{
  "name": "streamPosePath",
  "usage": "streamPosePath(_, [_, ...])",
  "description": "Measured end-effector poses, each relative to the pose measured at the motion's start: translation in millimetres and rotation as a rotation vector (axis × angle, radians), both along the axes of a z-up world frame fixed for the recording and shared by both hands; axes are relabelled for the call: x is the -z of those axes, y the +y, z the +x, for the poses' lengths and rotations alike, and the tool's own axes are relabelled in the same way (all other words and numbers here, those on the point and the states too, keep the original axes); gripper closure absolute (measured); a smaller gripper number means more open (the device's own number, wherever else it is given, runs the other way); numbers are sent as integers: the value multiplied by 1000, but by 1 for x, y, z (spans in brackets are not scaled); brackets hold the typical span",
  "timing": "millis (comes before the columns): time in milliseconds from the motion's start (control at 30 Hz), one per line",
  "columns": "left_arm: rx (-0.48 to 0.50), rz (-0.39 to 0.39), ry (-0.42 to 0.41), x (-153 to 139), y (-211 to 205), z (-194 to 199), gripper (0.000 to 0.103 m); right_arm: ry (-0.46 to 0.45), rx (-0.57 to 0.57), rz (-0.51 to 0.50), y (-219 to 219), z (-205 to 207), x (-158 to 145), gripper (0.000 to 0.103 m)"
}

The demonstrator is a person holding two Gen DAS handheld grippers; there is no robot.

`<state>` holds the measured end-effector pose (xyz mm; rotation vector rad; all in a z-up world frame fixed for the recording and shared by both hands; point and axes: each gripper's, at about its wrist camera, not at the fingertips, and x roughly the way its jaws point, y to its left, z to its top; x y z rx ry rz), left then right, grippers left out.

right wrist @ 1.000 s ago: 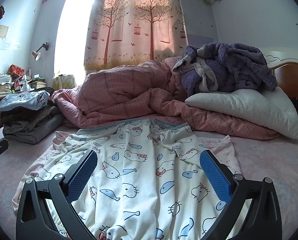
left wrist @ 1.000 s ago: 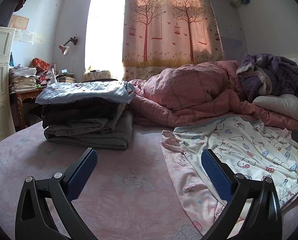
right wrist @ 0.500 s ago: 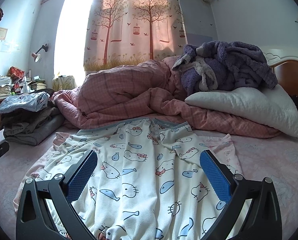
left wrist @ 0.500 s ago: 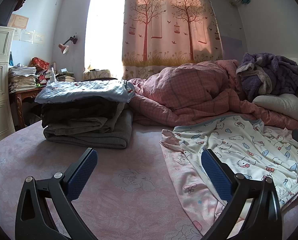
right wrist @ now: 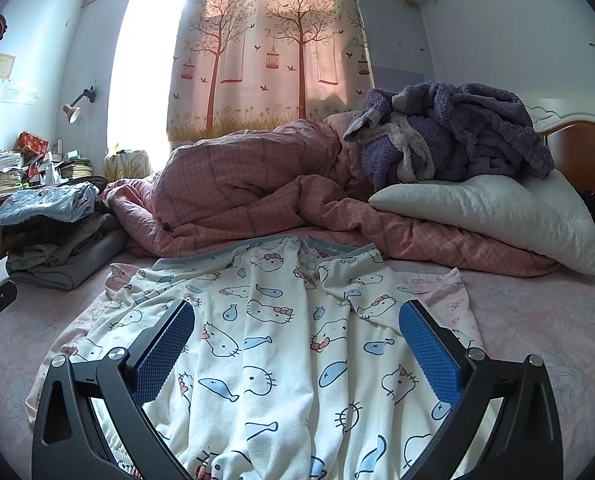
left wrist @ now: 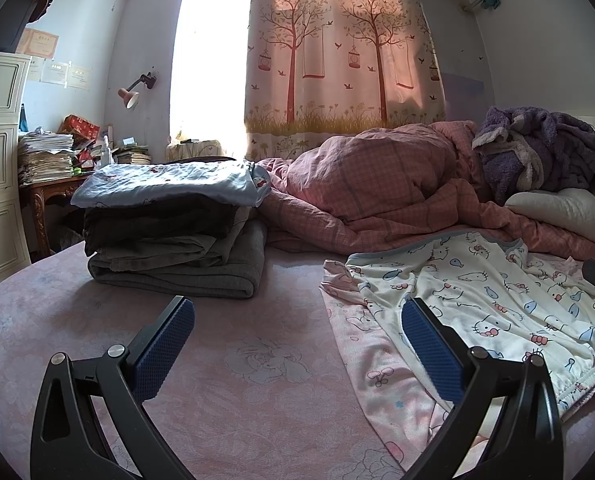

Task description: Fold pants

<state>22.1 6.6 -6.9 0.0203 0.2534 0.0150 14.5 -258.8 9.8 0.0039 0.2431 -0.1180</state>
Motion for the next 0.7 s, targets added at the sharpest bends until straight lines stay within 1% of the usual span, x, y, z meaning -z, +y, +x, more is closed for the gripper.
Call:
streamPosePath(267, [-7, 6, 0, 0, 0, 0, 0, -1, 1, -1, 0, 0, 0, 0])
streamPosePath(367, [-25, 28, -2, 0, -3, -1, 0, 2, 3, -3, -1, 0, -1, 0])
streamPosePath(467, [4, 44, 19, 1, -7, 3, 0, 29, -2, -10, -1, 5, 1, 0])
streamPosePath(567, [11, 64, 36, 1, -11, 5, 0, 62, -1, -26, 2, 11, 2, 0])
streamPosePath(633, [40, 73, 39, 0, -14, 4, 0, 52, -7, -31, 4, 9, 1, 0])
streamPosePath(700, [26, 99, 27, -1, -19, 1, 0, 51, -14, -30, 5, 9, 1, 0])
